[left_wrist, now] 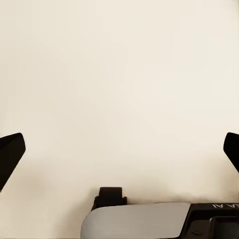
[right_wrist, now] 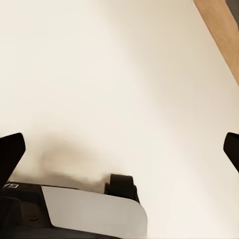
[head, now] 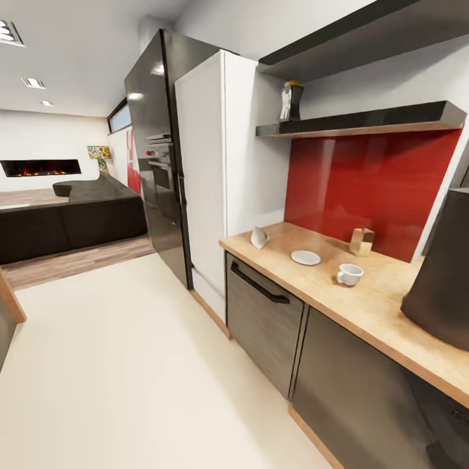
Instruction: Set up a coffee station on the kitchen countertop: keep the coffee maker on the countertop, move the bottle of coffee from the kitchen shelf to the counter next to the coffee maker, place a paper coffee filter on top of the coffee maker, put the saucer next to the coffee maker with the coffee cup on the saucer, and place the electric kettle next to the coffee maker.
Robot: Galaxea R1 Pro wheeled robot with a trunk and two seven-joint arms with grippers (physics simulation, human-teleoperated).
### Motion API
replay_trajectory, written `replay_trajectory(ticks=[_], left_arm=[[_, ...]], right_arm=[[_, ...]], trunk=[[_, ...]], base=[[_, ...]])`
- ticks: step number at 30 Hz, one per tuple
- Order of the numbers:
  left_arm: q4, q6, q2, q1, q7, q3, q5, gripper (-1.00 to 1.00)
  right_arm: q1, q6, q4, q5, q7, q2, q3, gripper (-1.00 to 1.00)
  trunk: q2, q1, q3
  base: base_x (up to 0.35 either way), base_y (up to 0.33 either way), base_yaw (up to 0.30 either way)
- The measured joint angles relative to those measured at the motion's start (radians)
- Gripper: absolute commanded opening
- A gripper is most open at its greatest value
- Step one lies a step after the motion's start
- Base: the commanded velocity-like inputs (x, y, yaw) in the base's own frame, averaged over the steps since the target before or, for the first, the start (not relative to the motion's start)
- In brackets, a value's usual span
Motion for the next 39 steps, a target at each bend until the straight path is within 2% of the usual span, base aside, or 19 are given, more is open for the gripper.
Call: replay_trajectory(ticks=[16, 26, 39], left_arm=[[0.000, 0.000, 0.002, 0.000, -0.002, 0.000, -0.001, 1.00], [0.000, 0.000, 0.002, 0.000, -0.002, 0.000, -0.001, 1.00], [0.000, 0.000, 0.001, 0.000, -0.001, 0.000, -0.001, 1.00]], right_arm=[[0.000, -0.003, 0.020, 0.000, 0.000, 0.002, 0.001, 1.00], [0.000, -0.044, 0.030, 0.000, 0.000, 0.002, 0.001, 1.00], [0.000, -0.047, 0.032, 0.000, 0.001, 0.002, 0.001, 1.00]], trunk=[[0.000, 0.000, 0.000], [0.000, 0.000, 0.000], [0.000, 0.000, 0.000]], base=[[0.241, 0.233, 0.000], [0.239, 0.234, -0.009], [0.177, 0.174, -0.184]])
